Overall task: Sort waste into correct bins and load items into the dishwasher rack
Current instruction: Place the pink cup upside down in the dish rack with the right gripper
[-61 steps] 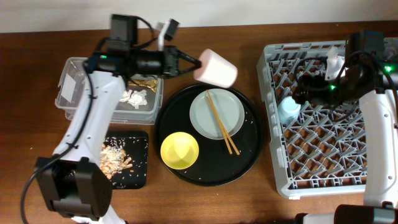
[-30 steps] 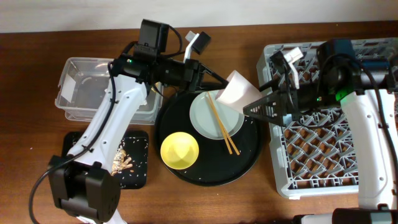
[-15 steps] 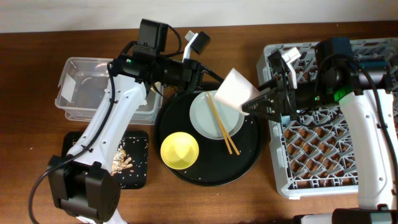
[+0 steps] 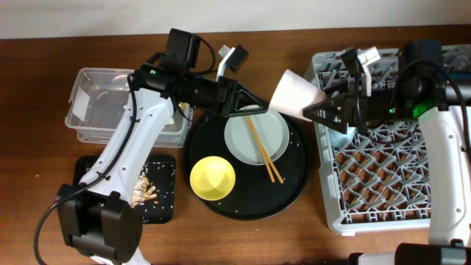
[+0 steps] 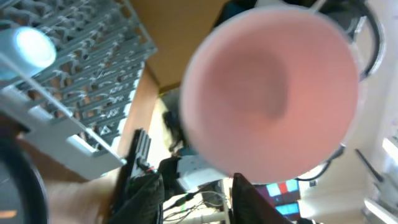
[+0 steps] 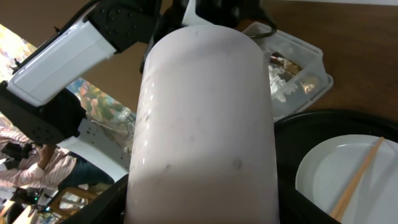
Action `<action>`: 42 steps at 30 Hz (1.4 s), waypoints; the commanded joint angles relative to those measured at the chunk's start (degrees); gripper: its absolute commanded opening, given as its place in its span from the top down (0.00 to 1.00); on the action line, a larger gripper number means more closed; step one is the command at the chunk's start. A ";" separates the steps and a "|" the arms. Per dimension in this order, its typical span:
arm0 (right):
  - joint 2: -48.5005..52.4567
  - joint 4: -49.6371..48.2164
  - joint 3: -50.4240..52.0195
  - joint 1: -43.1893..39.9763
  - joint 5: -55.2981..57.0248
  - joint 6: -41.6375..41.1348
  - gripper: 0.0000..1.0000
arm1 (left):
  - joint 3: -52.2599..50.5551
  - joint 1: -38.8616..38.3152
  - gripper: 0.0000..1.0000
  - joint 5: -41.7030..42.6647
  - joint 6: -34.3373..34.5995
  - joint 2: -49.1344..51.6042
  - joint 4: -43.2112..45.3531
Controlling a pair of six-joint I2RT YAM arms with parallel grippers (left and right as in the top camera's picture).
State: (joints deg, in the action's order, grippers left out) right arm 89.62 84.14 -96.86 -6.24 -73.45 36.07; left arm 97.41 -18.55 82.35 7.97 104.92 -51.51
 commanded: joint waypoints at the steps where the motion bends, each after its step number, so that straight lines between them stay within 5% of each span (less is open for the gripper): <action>1: 0.00 -0.57 -0.55 -0.28 -0.98 0.57 0.42 | 0.13 -0.20 0.57 -10.05 -2.32 -0.39 -2.27; 5: 0.00 -1.03 -0.55 -1.11 2.95 0.55 0.45 | 0.13 -0.20 0.45 -22.05 -2.32 -0.37 -6.80; 8: 0.00 -1.09 -0.55 -2.82 5.92 -0.17 0.46 | 0.13 -0.20 0.19 -31.56 -2.29 -0.37 -11.34; 12: 0.00 -3.74 -0.55 -6.84 15.23 -7.26 0.49 | 0.13 -0.20 0.01 -40.17 -2.27 -0.37 -14.40; 25: 0.31 -16.57 -0.55 -10.27 56.54 -34.07 0.50 | 0.13 -0.20 0.01 -40.89 -2.29 -0.37 -14.38; 42: 15.52 -28.65 -0.55 -10.23 60.61 -34.03 0.49 | 0.13 -0.20 0.01 -40.89 -2.27 -0.37 -14.36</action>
State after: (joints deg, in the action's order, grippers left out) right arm 102.96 56.07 -96.86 -16.43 -13.69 2.55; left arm 97.38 -18.63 41.52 6.42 104.92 -65.80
